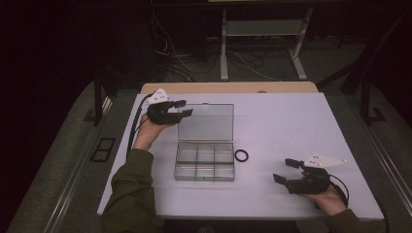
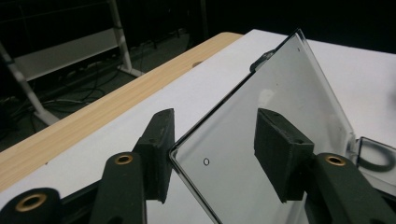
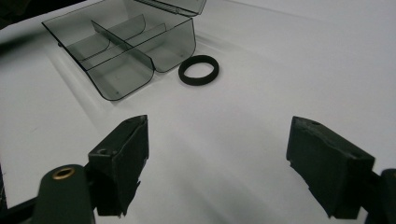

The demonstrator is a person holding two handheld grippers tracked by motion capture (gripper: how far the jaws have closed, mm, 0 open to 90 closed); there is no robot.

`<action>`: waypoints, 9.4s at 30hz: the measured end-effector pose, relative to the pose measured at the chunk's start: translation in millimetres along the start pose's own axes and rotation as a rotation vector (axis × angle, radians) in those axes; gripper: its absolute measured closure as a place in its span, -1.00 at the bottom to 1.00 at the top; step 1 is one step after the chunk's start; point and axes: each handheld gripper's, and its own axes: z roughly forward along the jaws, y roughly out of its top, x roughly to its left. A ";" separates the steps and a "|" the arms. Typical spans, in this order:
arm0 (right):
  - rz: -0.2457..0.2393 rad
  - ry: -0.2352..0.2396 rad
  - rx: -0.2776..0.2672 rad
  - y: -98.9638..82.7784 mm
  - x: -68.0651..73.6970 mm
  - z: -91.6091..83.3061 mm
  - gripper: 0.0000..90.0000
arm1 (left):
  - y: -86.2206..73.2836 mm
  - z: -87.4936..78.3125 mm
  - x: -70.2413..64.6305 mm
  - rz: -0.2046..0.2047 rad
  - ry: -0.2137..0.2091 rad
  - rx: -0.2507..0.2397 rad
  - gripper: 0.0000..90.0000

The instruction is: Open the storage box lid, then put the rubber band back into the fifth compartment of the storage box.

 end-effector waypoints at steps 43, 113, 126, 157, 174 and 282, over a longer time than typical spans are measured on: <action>-0.009 0.004 0.008 -0.3 1.2 1.9 -0.54 | -23.1 30.8 10.5 -0.067 0.054 0.063 -0.28; -0.004 0.003 0.000 0.1 0.0 -0.5 -0.54 | -31.2 30.0 -8.9 -0.192 0.060 0.184 -0.71; -0.001 0.006 -0.002 -0.2 -0.2 -0.3 -0.54 | -32.5 2.4 -27.9 -0.208 0.071 0.182 -1.00; -0.007 0.003 -0.003 -0.2 -0.9 -0.8 -0.54 | -62.8 -65.4 -109.0 -0.159 0.054 0.094 -1.00; 0.000 0.016 0.018 3.7 0.8 2.0 -0.55 | -85.1 -75.5 -138.7 -0.130 0.009 0.101 -1.00; -0.088 0.072 0.278 74.2 -15.0 133.9 0.69 | -84.2 -74.3 -139.2 -0.148 0.002 0.111 -1.00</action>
